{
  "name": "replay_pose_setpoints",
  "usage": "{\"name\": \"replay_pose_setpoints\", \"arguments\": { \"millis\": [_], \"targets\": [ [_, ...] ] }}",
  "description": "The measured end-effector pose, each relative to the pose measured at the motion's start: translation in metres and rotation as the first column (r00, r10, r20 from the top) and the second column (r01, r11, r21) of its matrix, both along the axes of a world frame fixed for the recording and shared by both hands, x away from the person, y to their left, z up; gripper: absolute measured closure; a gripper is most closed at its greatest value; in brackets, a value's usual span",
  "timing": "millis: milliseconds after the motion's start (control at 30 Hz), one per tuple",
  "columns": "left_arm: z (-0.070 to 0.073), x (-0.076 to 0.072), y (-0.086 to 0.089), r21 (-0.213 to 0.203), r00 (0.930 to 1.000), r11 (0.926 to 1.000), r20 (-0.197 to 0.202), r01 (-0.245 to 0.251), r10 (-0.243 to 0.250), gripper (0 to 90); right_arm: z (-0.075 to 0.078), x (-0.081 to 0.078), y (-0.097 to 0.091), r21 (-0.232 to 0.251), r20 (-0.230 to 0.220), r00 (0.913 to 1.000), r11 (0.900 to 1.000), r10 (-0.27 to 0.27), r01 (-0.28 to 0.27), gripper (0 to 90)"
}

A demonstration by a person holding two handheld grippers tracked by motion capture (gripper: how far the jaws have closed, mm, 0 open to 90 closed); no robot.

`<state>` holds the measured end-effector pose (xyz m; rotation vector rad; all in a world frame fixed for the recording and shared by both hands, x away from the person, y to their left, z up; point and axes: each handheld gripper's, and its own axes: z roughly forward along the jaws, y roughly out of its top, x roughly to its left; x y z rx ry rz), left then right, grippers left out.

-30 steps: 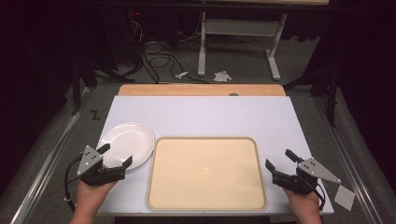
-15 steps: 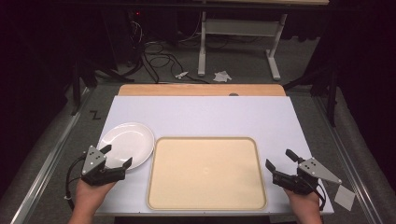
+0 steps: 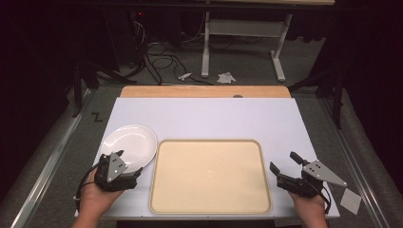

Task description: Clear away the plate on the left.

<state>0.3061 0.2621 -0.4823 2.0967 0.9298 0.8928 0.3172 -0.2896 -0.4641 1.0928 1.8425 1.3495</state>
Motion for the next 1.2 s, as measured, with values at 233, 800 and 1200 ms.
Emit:
{"name": "replay_pose_setpoints", "arguments": {
  "millis": [233,800,1200],
  "targets": [
    [-0.005,-0.001,-0.011,0.107,0.9984,0.9928,-0.026,0.053,-0.050,20.7,0.000,-0.001,0.001,-0.003,0.005,1.0000,1.0000,0.003,-0.003,16.2],
    [-0.027,0.000,-0.027,0.482,0.9897,0.8653,-0.095,0.139,-0.106,41.9,0.000,0.000,0.001,-0.001,0.002,1.0000,1.0000,0.007,-0.007,16.2],
    [-0.036,0.006,-0.026,0.620,0.9921,0.7745,-0.079,0.126,-0.098,47.9,-0.001,0.000,0.001,0.001,-0.004,0.9999,0.9999,0.010,-0.010,16.2]
  ]
}}
